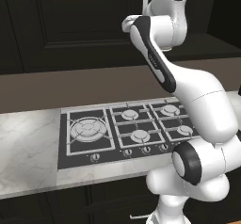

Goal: Open the cabinet, pick the kettle from the cabinet, and place it in the sink.

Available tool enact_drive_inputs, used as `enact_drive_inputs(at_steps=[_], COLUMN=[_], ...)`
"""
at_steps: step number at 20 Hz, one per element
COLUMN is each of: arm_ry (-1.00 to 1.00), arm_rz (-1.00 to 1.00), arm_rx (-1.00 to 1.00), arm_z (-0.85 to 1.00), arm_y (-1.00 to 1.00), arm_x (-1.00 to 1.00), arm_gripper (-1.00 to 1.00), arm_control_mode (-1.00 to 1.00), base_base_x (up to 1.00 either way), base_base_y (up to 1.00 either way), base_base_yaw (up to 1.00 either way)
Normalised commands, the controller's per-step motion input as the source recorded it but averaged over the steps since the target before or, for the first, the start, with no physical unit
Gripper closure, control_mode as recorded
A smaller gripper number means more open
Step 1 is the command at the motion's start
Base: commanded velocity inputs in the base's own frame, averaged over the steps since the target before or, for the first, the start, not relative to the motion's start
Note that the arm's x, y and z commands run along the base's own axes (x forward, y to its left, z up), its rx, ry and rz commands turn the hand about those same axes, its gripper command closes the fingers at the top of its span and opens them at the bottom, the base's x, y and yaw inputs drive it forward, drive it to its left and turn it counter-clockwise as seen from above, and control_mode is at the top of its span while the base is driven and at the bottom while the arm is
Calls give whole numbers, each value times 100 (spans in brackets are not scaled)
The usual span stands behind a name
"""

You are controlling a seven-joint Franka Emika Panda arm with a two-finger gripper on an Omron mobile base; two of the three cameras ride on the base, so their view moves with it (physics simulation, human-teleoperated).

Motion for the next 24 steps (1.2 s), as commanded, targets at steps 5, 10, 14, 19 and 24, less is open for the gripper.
enact_drive_inputs(at_steps=[5, 10, 14, 19, 24], arm_ry=[0, -3, -5, -7, -2], arm_rz=[-1, 0, 0, 0, 0], arm_rx=[-1, 0, 0, 0, 0], arm_z=[-14, -17, -15, -7, 0], arm_y=[9, 32, 41, 46, 43], arm_x=[26, 8, 0, -2, -10], arm_gripper=[100, 100, 100, 100, 100], arm_control_mode=[-100, -100, -100, -100, -100], base_base_x=[0, 0, 0, 0, 0], base_base_y=[0, 0, 0, 0, 0], base_base_yaw=[0, 0, 0, 0, 0])
